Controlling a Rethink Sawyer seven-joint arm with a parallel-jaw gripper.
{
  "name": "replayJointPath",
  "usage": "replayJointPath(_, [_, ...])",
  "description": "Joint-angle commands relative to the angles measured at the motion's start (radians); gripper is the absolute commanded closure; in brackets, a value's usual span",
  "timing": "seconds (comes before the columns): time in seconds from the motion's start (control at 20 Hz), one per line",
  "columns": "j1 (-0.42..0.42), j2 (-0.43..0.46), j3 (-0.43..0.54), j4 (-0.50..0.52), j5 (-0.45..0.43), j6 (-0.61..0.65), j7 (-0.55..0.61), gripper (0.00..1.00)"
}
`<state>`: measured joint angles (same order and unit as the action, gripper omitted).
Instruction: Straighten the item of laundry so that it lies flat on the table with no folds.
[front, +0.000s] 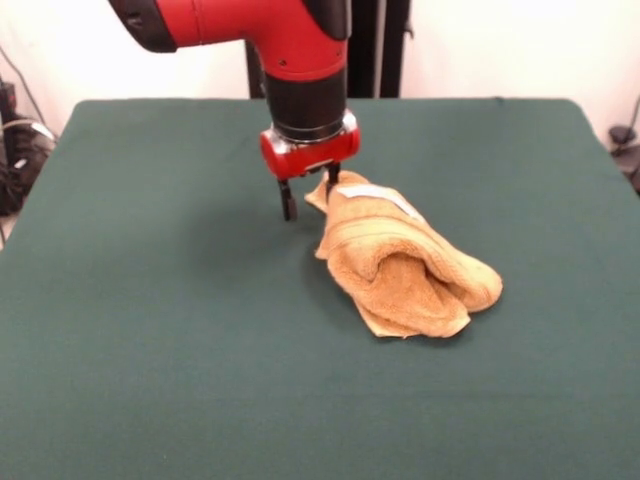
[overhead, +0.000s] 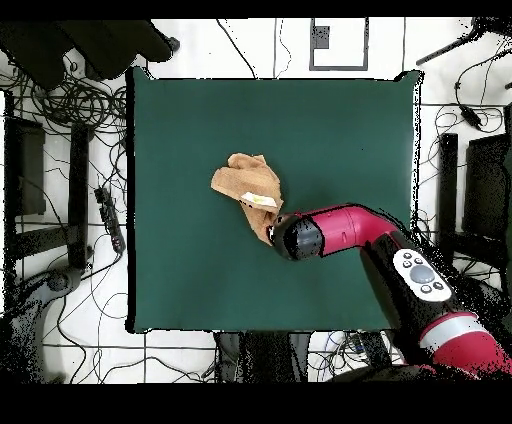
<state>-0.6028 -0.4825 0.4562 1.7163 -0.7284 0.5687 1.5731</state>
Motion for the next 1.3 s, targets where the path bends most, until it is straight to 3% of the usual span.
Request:
replayJointPath(0.05, [0.078, 0.018, 0.027, 0.0, -0.065, 0.152, -0.193, 0.0])
replayJointPath(0.7, [0.146, 0.013, -0.029, -0.051, -0.084, 0.267, -0.176, 0.0])
replayJointPath(1.3, [0.16, 0.106, -0.033, -0.112, -0.132, 0.241, -0.136, 0.0])
